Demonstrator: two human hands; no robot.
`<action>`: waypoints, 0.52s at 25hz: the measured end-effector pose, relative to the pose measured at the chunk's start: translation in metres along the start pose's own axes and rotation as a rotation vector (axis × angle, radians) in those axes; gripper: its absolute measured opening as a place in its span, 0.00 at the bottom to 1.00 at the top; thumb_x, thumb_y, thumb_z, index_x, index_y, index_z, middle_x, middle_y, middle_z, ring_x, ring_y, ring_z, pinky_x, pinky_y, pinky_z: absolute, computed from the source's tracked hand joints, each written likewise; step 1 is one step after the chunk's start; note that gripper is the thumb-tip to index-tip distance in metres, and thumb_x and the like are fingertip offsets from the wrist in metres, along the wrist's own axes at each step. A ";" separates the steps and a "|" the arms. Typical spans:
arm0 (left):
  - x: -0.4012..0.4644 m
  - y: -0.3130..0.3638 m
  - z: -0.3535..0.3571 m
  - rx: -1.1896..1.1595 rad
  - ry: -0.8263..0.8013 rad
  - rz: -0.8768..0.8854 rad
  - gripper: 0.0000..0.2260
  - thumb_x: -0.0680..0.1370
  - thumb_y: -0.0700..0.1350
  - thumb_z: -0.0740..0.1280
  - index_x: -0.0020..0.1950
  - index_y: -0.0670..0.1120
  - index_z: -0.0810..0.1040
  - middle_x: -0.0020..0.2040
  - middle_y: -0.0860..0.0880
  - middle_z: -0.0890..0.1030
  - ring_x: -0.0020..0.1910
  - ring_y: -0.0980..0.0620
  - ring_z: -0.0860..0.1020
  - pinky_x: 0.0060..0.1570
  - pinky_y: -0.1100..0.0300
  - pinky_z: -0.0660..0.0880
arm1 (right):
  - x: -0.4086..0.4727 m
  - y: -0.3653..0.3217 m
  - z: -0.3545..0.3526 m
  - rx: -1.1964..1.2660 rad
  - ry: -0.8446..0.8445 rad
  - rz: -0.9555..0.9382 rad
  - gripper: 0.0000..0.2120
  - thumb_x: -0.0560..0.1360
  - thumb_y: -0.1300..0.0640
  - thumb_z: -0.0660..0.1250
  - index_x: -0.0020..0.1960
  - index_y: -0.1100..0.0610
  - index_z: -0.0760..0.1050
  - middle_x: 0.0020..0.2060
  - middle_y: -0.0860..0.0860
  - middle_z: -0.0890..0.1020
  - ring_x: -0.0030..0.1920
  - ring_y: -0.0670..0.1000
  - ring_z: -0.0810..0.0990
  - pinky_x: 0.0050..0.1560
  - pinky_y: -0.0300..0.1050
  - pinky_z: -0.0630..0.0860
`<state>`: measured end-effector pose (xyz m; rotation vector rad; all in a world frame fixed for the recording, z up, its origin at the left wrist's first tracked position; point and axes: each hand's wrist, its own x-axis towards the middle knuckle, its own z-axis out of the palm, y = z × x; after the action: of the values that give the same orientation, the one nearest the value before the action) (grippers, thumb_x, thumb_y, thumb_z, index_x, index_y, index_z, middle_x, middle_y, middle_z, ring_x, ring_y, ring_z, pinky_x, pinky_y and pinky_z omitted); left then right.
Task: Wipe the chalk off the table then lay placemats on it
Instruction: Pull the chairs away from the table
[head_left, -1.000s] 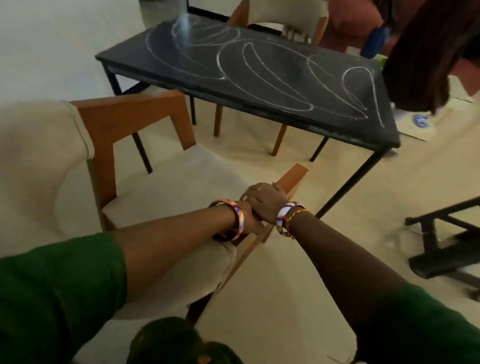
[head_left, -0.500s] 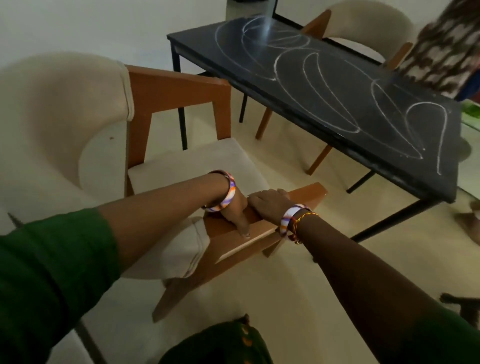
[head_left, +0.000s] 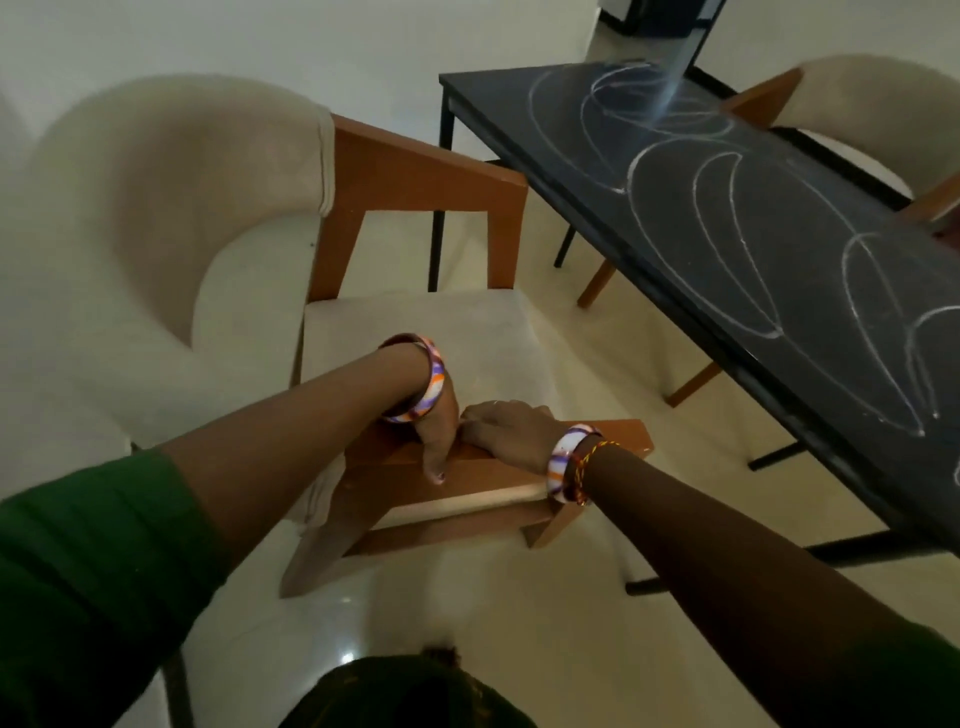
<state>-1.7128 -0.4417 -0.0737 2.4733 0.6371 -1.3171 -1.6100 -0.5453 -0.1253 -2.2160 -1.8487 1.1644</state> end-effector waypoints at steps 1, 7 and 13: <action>0.004 -0.004 0.010 -0.030 0.055 0.005 0.20 0.76 0.53 0.65 0.64 0.43 0.72 0.52 0.48 0.75 0.43 0.52 0.73 0.41 0.67 0.72 | 0.000 0.001 0.000 -0.008 0.008 -0.026 0.19 0.79 0.42 0.55 0.58 0.52 0.76 0.57 0.51 0.78 0.58 0.55 0.74 0.64 0.57 0.66; -0.031 -0.003 0.054 -0.163 0.387 -0.183 0.27 0.67 0.69 0.66 0.51 0.48 0.75 0.46 0.50 0.77 0.44 0.50 0.76 0.45 0.59 0.73 | -0.006 0.018 0.007 -0.166 0.156 -0.283 0.30 0.64 0.29 0.64 0.55 0.50 0.73 0.46 0.48 0.78 0.47 0.51 0.75 0.49 0.46 0.72; -0.053 0.012 0.080 0.092 0.519 -0.512 0.29 0.65 0.71 0.66 0.56 0.52 0.73 0.50 0.52 0.78 0.49 0.52 0.76 0.57 0.56 0.67 | -0.019 0.095 -0.003 -0.345 0.235 -0.324 0.26 0.70 0.36 0.67 0.60 0.50 0.67 0.52 0.50 0.77 0.52 0.53 0.76 0.48 0.46 0.72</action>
<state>-1.7902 -0.4998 -0.0734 2.8625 1.4336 -0.8328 -1.5298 -0.5884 -0.1577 -1.9775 -2.3222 0.5419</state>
